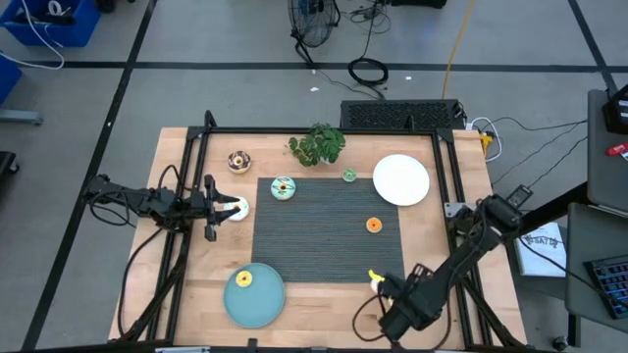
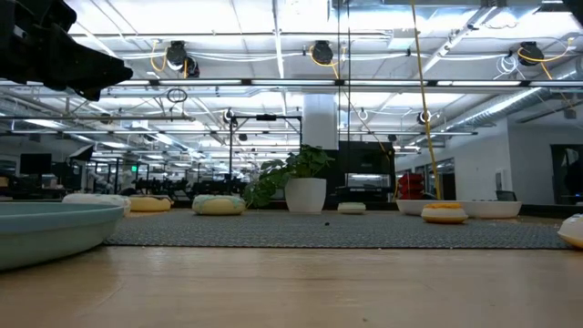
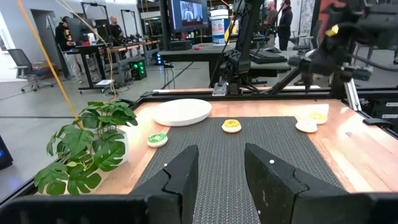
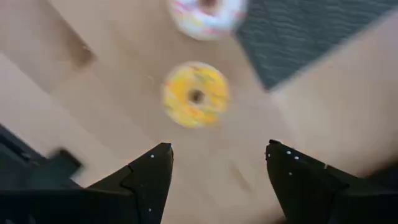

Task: Pick & Place donuts
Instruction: Put the small yellow donut on the blue plate

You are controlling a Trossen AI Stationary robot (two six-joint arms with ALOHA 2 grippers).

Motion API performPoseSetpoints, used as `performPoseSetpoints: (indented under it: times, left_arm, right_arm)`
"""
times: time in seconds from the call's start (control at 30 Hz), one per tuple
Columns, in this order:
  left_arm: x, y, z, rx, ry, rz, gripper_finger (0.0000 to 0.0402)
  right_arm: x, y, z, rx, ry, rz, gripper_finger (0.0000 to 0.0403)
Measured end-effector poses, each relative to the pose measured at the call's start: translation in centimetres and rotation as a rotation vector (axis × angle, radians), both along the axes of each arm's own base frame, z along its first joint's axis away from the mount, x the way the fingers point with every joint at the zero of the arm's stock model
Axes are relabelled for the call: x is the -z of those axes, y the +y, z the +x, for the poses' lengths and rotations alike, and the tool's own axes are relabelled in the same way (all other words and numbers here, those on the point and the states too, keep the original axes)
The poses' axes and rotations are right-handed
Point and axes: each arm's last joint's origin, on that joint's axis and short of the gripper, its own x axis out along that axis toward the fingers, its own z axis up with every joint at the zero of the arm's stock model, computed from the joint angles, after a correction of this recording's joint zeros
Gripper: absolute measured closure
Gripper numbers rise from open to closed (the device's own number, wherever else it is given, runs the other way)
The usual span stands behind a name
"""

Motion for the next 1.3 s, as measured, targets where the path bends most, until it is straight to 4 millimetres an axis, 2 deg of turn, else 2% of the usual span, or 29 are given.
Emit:
performPoseSetpoints:
  times: [0.13, 0.33, 0.53, 0.73, 0.9, 1.3]
  left_arm:
    - [0.0, 0.0, 0.0, 0.0, 0.0, 0.0, 0.0268]
    - [0.0, 0.0, 0.0, 0.0, 0.0, 0.0, 0.0268]
    - [0.0, 0.0, 0.0, 0.0, -0.001, 0.0, 0.0268]
    - [0.0, 0.0, 0.0, 0.0, 0.0, 0.0, 0.0268]
    - [0.0, 0.0, 0.0, 0.0, 0.0, 0.0, 0.0268]
    - [0.0, 0.0, 0.0, 0.0, 0.0, 0.0, 0.0268]
  right_arm:
    - [1.6, 0.0, 0.5, 0.019, -0.051, 0.056, 0.0154]
    - [3.7, -0.8, -0.2, 0.051, -0.03, 0.04, 0.0158]
    - [5.1, -0.5, 0.0, 0.054, -0.092, 0.105, 0.0156]
    - [5.3, -0.1, 0.3, 0.059, -0.111, 0.167, 0.016]
    - [5.3, -0.4, -0.2, 0.065, -0.025, 0.175, 0.016]
    - [5.3, -0.8, -0.2, 0.077, -0.059, 0.106, 0.0161]
